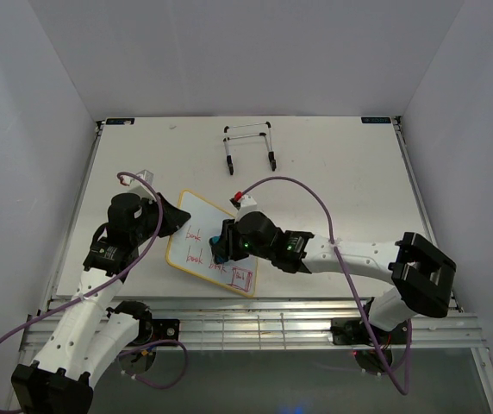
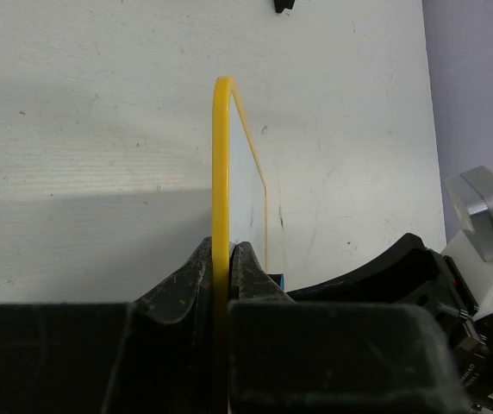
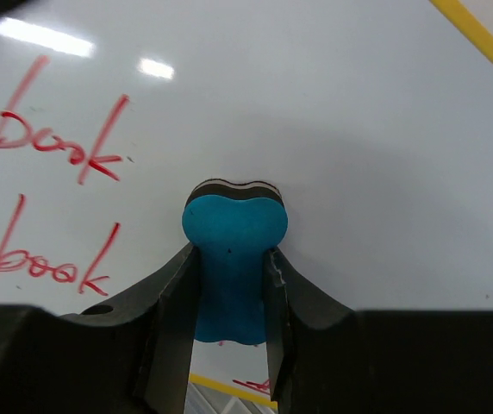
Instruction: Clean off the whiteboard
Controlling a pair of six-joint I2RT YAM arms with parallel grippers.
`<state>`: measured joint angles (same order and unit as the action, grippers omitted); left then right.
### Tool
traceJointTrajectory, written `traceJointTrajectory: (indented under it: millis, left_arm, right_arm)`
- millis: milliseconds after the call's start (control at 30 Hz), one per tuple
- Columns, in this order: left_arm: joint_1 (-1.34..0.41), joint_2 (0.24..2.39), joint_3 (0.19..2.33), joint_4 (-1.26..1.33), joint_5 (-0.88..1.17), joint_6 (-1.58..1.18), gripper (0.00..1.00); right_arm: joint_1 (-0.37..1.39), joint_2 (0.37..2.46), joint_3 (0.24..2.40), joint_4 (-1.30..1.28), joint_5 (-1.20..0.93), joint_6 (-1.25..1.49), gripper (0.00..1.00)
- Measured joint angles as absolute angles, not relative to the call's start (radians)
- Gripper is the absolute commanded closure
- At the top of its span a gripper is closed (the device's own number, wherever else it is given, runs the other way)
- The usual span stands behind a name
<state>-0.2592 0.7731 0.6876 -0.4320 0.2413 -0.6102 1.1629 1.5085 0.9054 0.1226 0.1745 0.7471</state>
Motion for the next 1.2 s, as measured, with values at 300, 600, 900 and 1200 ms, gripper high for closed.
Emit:
traceJointTrajectory:
  millis: [300, 600, 900, 1200]
  left_arm:
    - [-0.259, 0.773, 0.687, -0.434, 0.239, -0.61, 1.0]
    - [-0.259, 0.773, 0.687, -0.438, 0.237, -0.609, 1.0]
    - [-0.259, 0.768, 0.684, -0.441, 0.233, -0.607, 1.0]
    - [-0.259, 0.764, 0.682, -0.447, 0.231, -0.607, 1.0]
  right_arm:
    - [1.169, 1.572, 1.05, 0.133, 0.133, 0.693, 0.92]
    - [1.172, 1.613, 1.137, 0.13, 0.104, 0.626, 0.92]
    - [1.172, 1.638, 1.178, 0.157, 0.043, 0.548, 0.92]
    - [1.174, 1.635, 1.151, 0.214, 0.019, 0.505, 0.92]
